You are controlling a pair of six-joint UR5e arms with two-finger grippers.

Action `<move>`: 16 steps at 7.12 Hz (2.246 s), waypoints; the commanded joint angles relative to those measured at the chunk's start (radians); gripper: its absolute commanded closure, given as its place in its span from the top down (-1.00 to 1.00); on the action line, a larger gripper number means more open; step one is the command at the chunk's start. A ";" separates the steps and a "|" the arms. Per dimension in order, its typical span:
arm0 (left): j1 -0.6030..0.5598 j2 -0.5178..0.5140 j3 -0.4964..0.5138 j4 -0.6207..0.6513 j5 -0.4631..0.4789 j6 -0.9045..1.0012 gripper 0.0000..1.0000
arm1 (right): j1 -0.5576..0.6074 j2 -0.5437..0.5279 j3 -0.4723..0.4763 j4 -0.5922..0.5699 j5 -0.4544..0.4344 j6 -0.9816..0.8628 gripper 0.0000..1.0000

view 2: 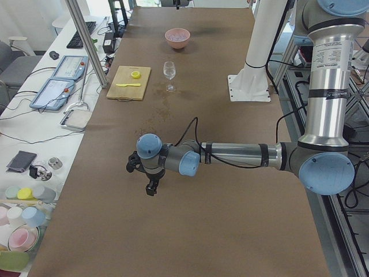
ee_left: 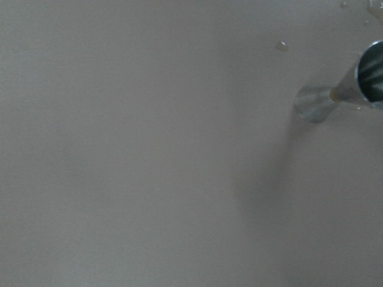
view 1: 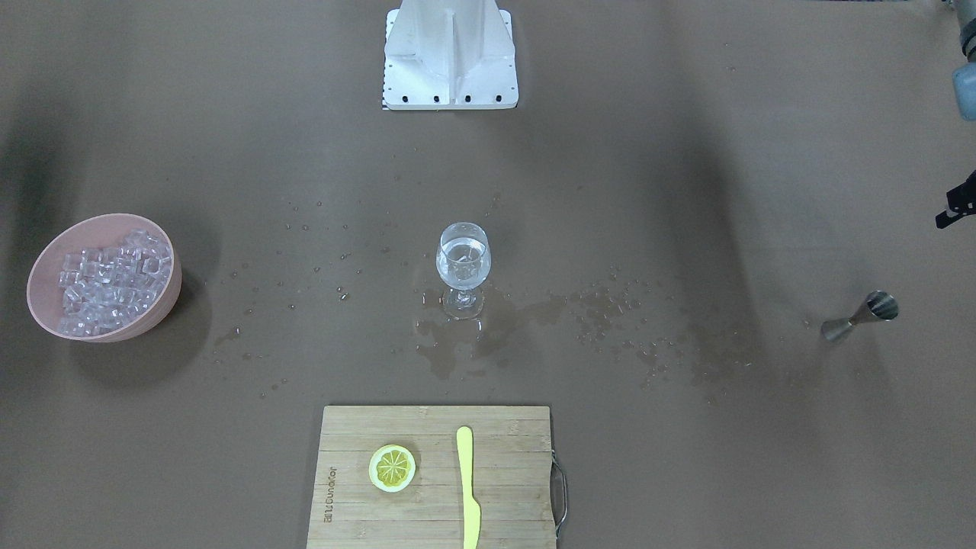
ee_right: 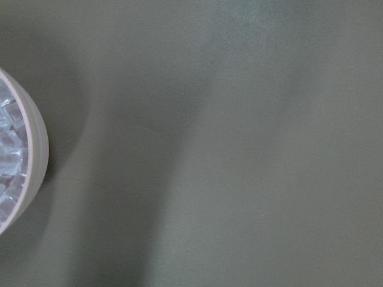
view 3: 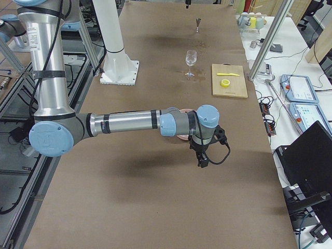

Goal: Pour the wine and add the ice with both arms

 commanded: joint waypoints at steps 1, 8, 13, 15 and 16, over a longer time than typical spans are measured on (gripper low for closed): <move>-0.002 0.008 -0.007 0.000 -0.002 0.001 0.96 | 0.000 0.002 0.012 0.000 0.068 0.000 1.00; -0.096 -0.003 -0.091 0.006 -0.017 0.007 0.96 | -0.020 0.072 -0.022 -0.027 0.044 0.003 1.00; -0.094 0.007 -0.116 0.011 -0.017 0.000 0.96 | -0.034 0.071 -0.030 -0.021 0.041 0.001 1.00; -0.094 -0.004 -0.106 0.014 -0.017 0.000 0.96 | -0.040 0.073 -0.041 -0.016 0.046 0.003 1.00; -0.093 -0.004 -0.109 0.014 -0.017 0.000 0.96 | -0.049 0.074 -0.042 -0.015 0.046 0.003 1.00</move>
